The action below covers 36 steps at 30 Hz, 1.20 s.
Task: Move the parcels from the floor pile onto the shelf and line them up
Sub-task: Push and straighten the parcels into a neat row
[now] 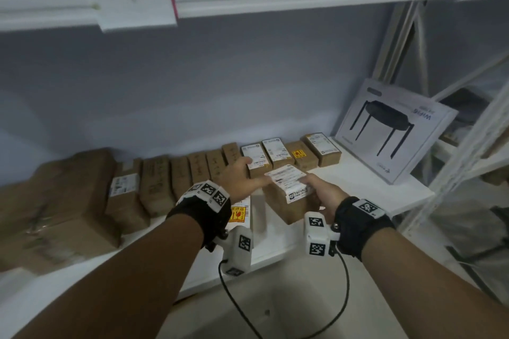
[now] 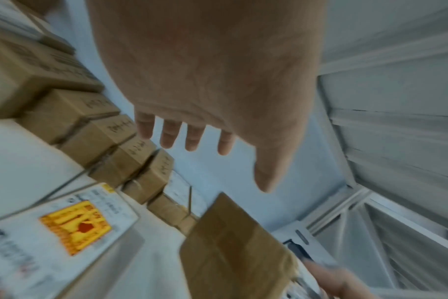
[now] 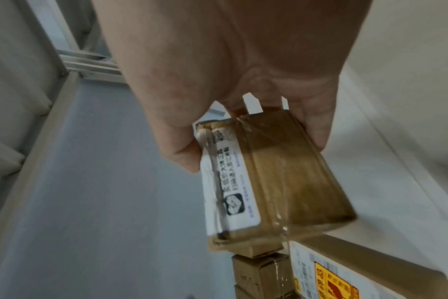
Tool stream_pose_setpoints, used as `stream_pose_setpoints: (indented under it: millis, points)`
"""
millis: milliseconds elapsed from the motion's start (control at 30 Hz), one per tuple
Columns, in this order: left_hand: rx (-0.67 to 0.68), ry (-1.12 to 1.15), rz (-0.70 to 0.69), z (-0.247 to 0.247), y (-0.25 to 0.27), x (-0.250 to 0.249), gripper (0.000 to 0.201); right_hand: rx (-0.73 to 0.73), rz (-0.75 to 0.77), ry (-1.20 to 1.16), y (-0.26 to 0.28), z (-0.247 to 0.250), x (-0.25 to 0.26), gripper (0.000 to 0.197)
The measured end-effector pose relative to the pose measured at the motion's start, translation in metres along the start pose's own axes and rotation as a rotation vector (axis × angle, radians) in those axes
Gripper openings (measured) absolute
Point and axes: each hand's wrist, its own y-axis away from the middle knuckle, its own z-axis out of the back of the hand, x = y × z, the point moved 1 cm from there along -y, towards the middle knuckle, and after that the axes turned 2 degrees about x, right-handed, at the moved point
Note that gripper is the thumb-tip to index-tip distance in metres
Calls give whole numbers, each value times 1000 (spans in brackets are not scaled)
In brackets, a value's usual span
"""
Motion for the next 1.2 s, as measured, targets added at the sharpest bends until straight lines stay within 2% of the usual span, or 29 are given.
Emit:
stream_pose_setpoints:
  millis: [33,67,200,300,367,500,633,733,833,967,1100,1200]
  points:
    - [-44,-41,48,4,-3,19,26,-19,-13,-53,-2,0,-6,35]
    - [-62,-72,102,5,-7,35,23,-36,-30,-86,-4,2,-12,34]
    - [-29,-108,375,-6,-11,98,80,-115,-91,-92,-27,-8,-39,47]
    - [-21,-116,478,-23,-13,113,106,-154,-119,-138,-48,-20,-52,47]
    - [15,-145,508,-35,-24,110,115,-163,-134,-157,-64,-27,-57,51]
    - [136,-285,549,-59,-53,99,122,-177,-184,-175,-101,-31,-69,71]
    - [144,-311,570,-80,-76,94,110,-165,-156,-224,-121,-19,-71,77]
    - [178,-278,507,-91,-93,77,105,-187,-139,-271,-136,9,-65,96]
    - [167,-198,442,-95,-118,51,115,-200,-98,-367,-146,48,-52,88]
    - [107,-88,378,-99,-140,30,100,-235,-87,-271,-144,82,-48,91]
    - [80,-13,398,-108,-122,32,111,-159,-85,-232,-122,68,-60,79]
    - [82,18,407,-97,-91,32,109,-77,-69,-200,-106,42,-62,73]
